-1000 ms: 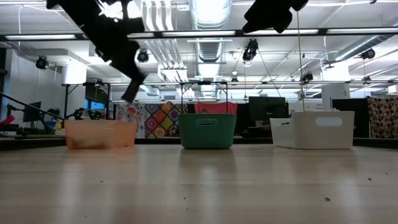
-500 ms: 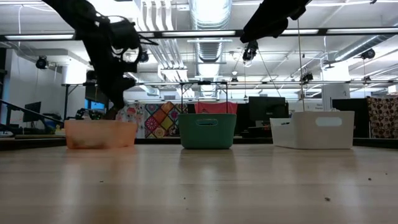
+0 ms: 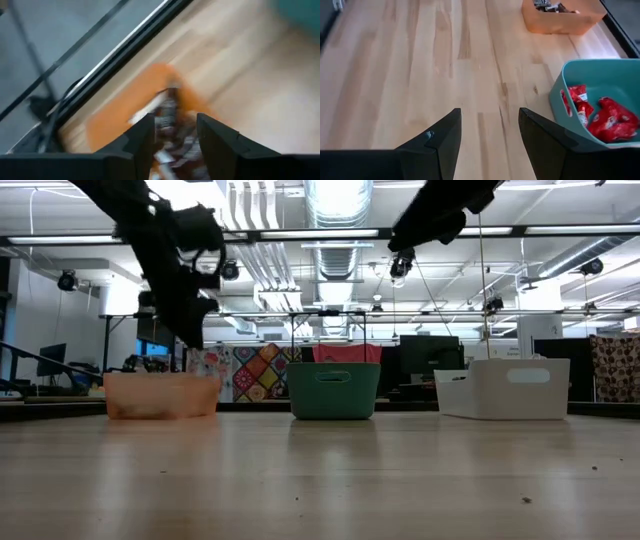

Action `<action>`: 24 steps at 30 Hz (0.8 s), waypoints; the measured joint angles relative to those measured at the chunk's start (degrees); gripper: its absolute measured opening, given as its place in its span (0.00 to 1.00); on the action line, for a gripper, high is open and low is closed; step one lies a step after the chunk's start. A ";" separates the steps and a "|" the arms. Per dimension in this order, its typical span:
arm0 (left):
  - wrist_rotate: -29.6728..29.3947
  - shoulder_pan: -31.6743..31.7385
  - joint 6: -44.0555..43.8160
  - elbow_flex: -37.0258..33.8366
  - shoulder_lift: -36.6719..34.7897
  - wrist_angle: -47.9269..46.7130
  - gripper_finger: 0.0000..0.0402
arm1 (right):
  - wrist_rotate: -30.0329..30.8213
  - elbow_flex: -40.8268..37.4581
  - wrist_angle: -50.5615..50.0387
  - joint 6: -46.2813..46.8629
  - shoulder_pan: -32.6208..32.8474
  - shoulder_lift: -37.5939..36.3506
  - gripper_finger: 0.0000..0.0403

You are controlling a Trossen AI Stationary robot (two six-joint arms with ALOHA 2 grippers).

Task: Organize candy in baskets
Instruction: Return to Home Position

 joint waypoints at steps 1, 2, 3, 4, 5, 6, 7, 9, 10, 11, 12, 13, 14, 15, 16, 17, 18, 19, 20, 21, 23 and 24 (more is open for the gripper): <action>0.82 -1.74 -0.15 -0.23 -1.46 0.28 0.33 | 0.01 -0.45 0.02 -1.47 0.21 -0.01 0.47; 1.48 -3.94 -0.09 -0.61 -3.12 0.86 0.33 | 0.04 -1.08 0.03 -3.57 0.33 -0.01 0.47; 2.05 -6.54 0.05 -1.05 -4.90 1.81 0.33 | -0.05 -1.79 0.29 -4.93 0.32 -0.01 0.47; 2.12 -9.52 0.14 -1.63 -6.95 3.04 0.32 | -0.19 -2.53 1.13 -5.92 0.14 -0.01 0.47; 2.18 -12.64 0.58 -2.35 -9.10 4.26 0.32 | -0.42 -3.26 2.51 -6.51 -0.32 -0.01 0.47; 2.25 -15.90 1.27 -3.17 -11.35 5.40 0.32 | -0.43 -4.09 4.20 -7.53 -0.79 -0.16 0.47; 2.35 -19.65 2.28 -4.12 -13.58 6.56 0.31 | -0.45 -5.11 5.89 -8.60 -1.25 -0.53 0.47; 3.10 -27.10 4.79 -6.74 -18.17 9.90 0.30 | -1.94 -7.20 8.34 -10.47 -2.29 -1.45 0.47; 3.24 -30.80 6.04 -8.33 -20.54 11.71 0.29 | -3.64 -8.12 9.57 -11.23 -2.74 -2.13 0.47; 3.42 -34.17 7.31 -10.33 -23.01 13.73 0.29 | -5.64 -9.16 10.52 -11.93 -3.22 -2.98 0.47; 3.35 -37.13 8.43 -12.44 -25.41 16.02 0.28 | -7.37 -10.25 11.27 -12.35 -3.67 -4.09 0.47; 3.12 -39.70 9.24 -14.70 -27.82 18.76 0.27 | -8.58 -11.43 12.23 -12.90 -4.08 -5.42 0.47; 2.49 -41.76 9.92 -17.06 -30.11 21.71 0.27 | -9.06 -12.66 13.16 -13.28 -4.48 -6.81 0.47; 1.74 -43.44 10.40 -19.09 -32.28 23.97 0.26 | -9.04 -14.03 13.88 -13.40 -4.76 -8.31 0.47; 0.88 -44.64 10.61 -21.10 -34.55 25.71 0.24 | -9.00 -15.39 14.18 -13.44 -5.01 -9.85 0.47; 0.13 -45.32 10.69 -22.88 -36.63 26.64 0.23 | -9.00 -16.64 14.79 -13.41 -5.18 -11.27 0.47; -0.34 -45.60 10.65 -24.29 -38.56 27.37 0.22 | -9.06 -17.94 15.48 -13.36 -5.20 -13.09 0.47; -0.48 -45.58 10.61 -25.44 -40.50 27.78 0.20 | -9.16 -19.26 16.27 -13.39 -5.20 -14.85 0.47; -0.48 -45.55 10.60 -26.32 -42.22 27.77 0.19 | -9.29 -20.42 16.77 -13.41 -5.18 -16.67 0.47; -0.48 -45.53 10.79 -27.01 -43.90 27.77 0.18 | -9.31 -21.53 17.05 -13.40 -5.18 -18.76 0.47; -0.18 -45.50 12.64 -28.19 -47.22 27.77 0.14 | -9.43 -23.63 17.05 -13.14 -5.18 -22.69 0.47; 0.02 -45.50 13.69 -28.71 -48.98 27.77 0.13 | -9.43 -24.63 17.00 -13.01 -5.18 -24.58 0.47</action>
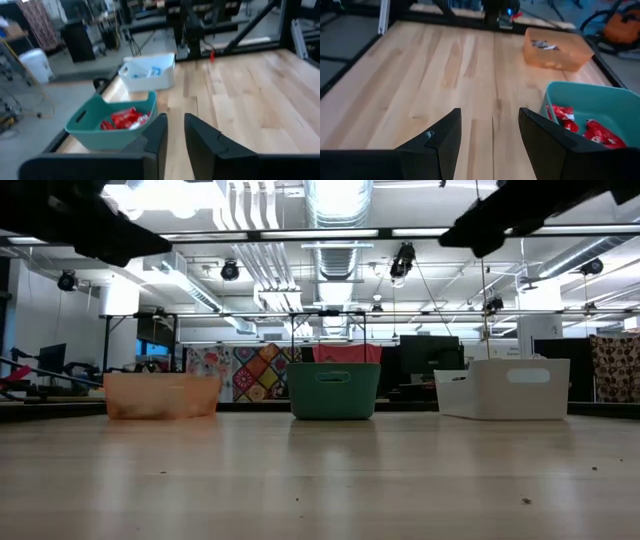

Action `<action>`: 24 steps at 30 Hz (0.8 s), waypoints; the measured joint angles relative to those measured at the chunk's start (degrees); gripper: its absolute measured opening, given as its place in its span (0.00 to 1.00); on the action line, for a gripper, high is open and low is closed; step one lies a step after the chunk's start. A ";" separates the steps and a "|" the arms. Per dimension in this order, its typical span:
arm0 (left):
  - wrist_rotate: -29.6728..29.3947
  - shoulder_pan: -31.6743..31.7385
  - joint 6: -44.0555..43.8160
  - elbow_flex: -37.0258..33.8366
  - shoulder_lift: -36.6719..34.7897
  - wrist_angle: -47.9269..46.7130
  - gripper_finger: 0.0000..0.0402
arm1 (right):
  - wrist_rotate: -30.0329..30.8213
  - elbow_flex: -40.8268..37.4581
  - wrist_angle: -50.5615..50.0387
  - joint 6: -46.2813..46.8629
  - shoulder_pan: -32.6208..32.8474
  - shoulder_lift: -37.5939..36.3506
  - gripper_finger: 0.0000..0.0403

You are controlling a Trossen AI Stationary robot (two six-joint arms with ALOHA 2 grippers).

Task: Organize candy in baskets
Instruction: Return to Home Position

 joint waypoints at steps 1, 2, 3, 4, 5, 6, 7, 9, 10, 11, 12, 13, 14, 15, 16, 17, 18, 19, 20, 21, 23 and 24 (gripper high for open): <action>0.01 0.04 0.94 -0.49 -1.76 0.02 0.11 | -0.01 -0.98 0.04 -0.01 0.00 -2.00 0.47; 0.02 0.12 1.54 -0.96 -3.37 0.03 0.10 | 0.00 -2.05 0.06 -0.01 0.00 -4.05 0.47; 0.04 0.15 1.87 -1.39 -5.07 0.02 0.08 | 0.00 -3.16 0.27 -0.01 0.00 -5.95 0.47; 0.31 0.15 1.94 -1.87 -6.82 -0.04 0.07 | -0.02 -4.38 1.40 -0.01 0.00 -7.80 0.47; 0.59 0.17 1.94 -2.44 -8.45 -0.06 0.05 | -0.01 -5.67 2.58 -0.02 0.00 -9.60 0.47; 0.91 0.17 1.88 -3.15 -10.10 0.00 0.04 | -0.02 -7.08 3.37 -0.01 0.00 -11.39 0.47; 1.48 0.17 1.79 -4.05 -11.86 0.15 0.02 | -0.02 -8.48 3.96 -0.03 0.00 -13.09 0.47; 2.02 0.17 1.10 -5.96 -15.31 0.22 0.01 | 0.00 -10.69 4.96 -0.03 0.00 -16.30 0.47; 2.01 0.17 0.74 -6.95 -16.88 0.49 0.01 | 0.00 -11.67 5.18 -0.03 0.00 -17.94 0.47; 2.01 0.17 0.65 -7.92 -18.64 0.52 0.01 | 0.00 -12.53 5.31 -0.01 0.00 -19.55 0.47; 2.03 0.17 0.48 -8.89 -20.35 0.49 0.01 | 0.00 -13.27 5.55 -0.02 0.00 -21.08 0.47; 2.01 0.17 0.42 -9.80 -22.01 0.45 0.01 | 0.00 -14.00 5.57 -0.05 -0.02 -22.55 0.47; 1.99 0.19 0.43 -10.57 -22.58 0.80 0.01 | 0.02 -14.80 5.51 -0.30 -0.16 -24.22 0.47; 1.92 0.30 0.60 -10.99 -22.55 1.49 0.00 | -0.02 -15.50 5.22 -0.42 -0.42 -26.04 0.47; 1.92 0.28 0.72 -11.19 -22.39 1.49 0.00 | -0.03 -16.12 4.88 -0.49 -0.83 -28.02 0.47; 1.87 0.41 0.70 -11.37 -22.05 1.71 0.00 | 0.01 -16.64 4.36 -0.51 -1.18 -29.95 0.47; 1.79 0.59 0.65 -11.60 -21.75 2.24 0.00 | 0.02 -17.15 3.97 -0.52 -1.50 -31.95 0.47; 1.81 0.75 0.41 -11.95 -21.88 2.25 0.00 | 0.02 -17.75 3.26 -0.62 -1.84 -34.18 0.47; 1.79 0.79 0.10 -12.24 -22.31 1.96 0.00 | -0.02 -18.66 2.92 -0.73 -2.03 -36.20 0.47; 1.82 0.79 -0.13 -12.48 -22.52 2.10 0.00 | 0.00 -19.75 2.86 -0.73 -2.14 -38.05 0.47; 2.77 0.79 -0.37 -12.86 -22.50 2.38 0.00 | -0.01 -21.97 3.17 -0.73 -2.26 -42.25 0.47; 3.52 0.79 -0.54 -13.09 -22.50 2.25 0.00 | -0.06 -23.19 3.49 -0.68 -2.22 -44.17 0.47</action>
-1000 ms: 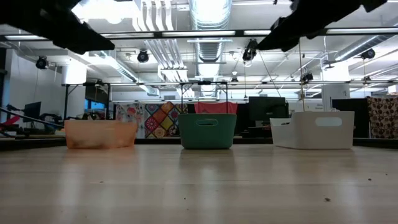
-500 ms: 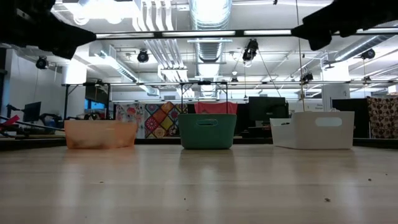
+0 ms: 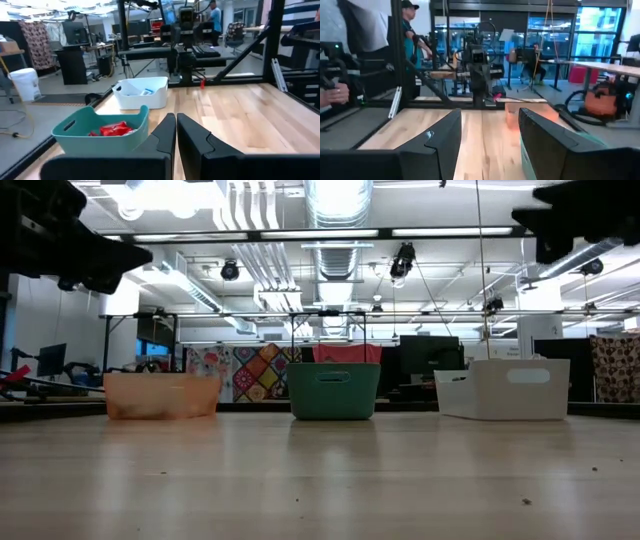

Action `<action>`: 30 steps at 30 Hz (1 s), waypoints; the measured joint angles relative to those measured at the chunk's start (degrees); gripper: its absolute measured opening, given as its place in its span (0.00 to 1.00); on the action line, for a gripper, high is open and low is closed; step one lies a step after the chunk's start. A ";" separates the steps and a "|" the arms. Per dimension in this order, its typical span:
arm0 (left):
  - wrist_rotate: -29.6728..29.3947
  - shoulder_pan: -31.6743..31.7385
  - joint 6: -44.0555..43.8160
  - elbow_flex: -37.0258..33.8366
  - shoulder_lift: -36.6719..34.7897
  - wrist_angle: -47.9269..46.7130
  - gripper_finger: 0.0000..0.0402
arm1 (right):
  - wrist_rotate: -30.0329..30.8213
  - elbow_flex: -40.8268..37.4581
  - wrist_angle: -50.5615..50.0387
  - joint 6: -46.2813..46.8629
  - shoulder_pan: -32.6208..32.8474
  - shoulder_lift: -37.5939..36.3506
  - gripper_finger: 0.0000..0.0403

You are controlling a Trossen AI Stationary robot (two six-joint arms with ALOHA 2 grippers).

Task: Organize candy in baskets
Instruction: Return to Home Position

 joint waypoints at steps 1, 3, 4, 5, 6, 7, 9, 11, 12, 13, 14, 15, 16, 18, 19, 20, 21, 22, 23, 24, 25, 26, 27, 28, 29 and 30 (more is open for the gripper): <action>0.19 0.00 -0.22 -0.24 0.02 0.11 0.00 | 0.00 -1.36 0.00 0.27 -0.02 -1.82 0.47; 1.12 0.00 -0.82 -1.11 0.00 0.92 0.00 | 0.07 -4.37 -0.88 0.94 -0.03 -5.44 0.47; 1.79 0.00 -1.25 -1.89 0.00 1.89 0.00 | 0.07 -5.81 1.14 1.44 -0.03 -5.53 0.47; 2.64 0.00 -1.54 -3.01 0.01 3.55 0.00 | 0.00 -7.14 2.81 1.73 -0.03 -5.56 0.47; 3.65 -0.01 -1.60 -4.26 0.27 6.83 0.00 | 0.00 -8.74 4.04 1.74 -0.03 -5.52 0.47; 5.11 -0.01 -1.42 -4.59 0.87 8.11 0.00 | 0.01 -10.18 6.08 1.71 -0.10 -5.07 0.47; 6.72 -0.02 -1.49 -4.51 1.59 7.87 0.00 | 0.22 -10.62 5.93 1.43 -0.39 -4.42 0.47; 6.49 0.06 -1.47 -4.61 1.58 8.89 0.00 | 0.50 -10.64 5.59 0.36 -0.42 -4.39 0.47; 5.18 0.04 -1.67 -4.61 1.33 9.17 0.00 | 0.49 -10.64 5.61 -0.74 -0.40 -4.40 0.47; 2.79 0.07 -2.56 -4.61 1.35 9.25 0.00 | 0.50 -10.64 5.54 -2.07 -0.40 -4.52 0.47; -0.32 0.07 -3.97 -4.61 1.46 8.73 0.00 | 0.50 -10.64 5.44 -3.41 -0.40 -4.66 0.47; -3.85 0.07 -6.06 -4.58 1.54 8.41 0.00 | 0.52 -10.64 5.49 -4.56 -0.40 -4.68 0.47; -7.04 0.07 -8.71 -4.51 1.54 8.39 0.00 | 0.52 -10.66 5.43 -5.61 -0.40 -4.66 0.47; -11.33 0.09 -14.02 -4.35 2.01 8.11 0.00 | 0.51 -10.64 4.75 -5.74 -0.40 -4.66 0.47; -12.38 0.09 -15.55 -4.28 2.13 7.93 0.00 | 0.51 -10.64 4.47 -5.75 -0.40 -4.64 0.47; -12.93 0.09 -16.17 -4.19 2.20 7.92 0.00 | 0.52 -10.64 4.51 -5.75 -0.40 -4.43 0.47; -13.25 0.09 -16.37 -4.18 2.30 8.01 0.00 | 0.52 -10.64 4.64 -5.74 -0.40 -4.26 0.47; -13.26 0.09 -16.48 -4.15 2.46 8.08 0.00 | 0.52 -10.64 4.61 -5.76 -0.40 -4.24 0.47; -13.26 0.09 -16.74 -4.15 2.51 8.03 0.00 | 0.52 -10.64 4.61 -5.76 -0.40 -4.20 0.47; -13.26 0.09 -16.75 -4.15 2.54 8.09 0.00 | 0.52 -10.64 4.63 -5.74 -0.40 -4.06 0.47; -13.26 0.09 -16.77 -4.11 2.58 8.15 0.00 | 0.52 -10.67 4.58 -5.76 -0.40 -4.01 0.47; -13.26 0.09 -16.77 -4.11 2.64 8.17 0.00 | 0.52 -10.67 4.57 -5.76 -0.40 -4.00 0.47; -13.26 0.09 -16.77 -4.11 2.74 8.17 0.00 | 0.52 -10.67 4.58 -5.75 -0.40 -4.00 0.47; -13.26 0.09 -16.77 -4.11 2.75 8.16 0.00 | 0.52 -10.67 4.59 -5.76 -0.40 -4.00 0.47; -13.26 0.09 -16.77 -4.11 2.74 8.14 0.00 | 0.52 -10.67 4.59 -5.75 -0.40 -4.00 0.47; -13.26 0.09 -16.77 -4.11 2.75 8.17 0.00 | 0.52 -10.67 4.57 -5.75 -0.40 -4.00 0.47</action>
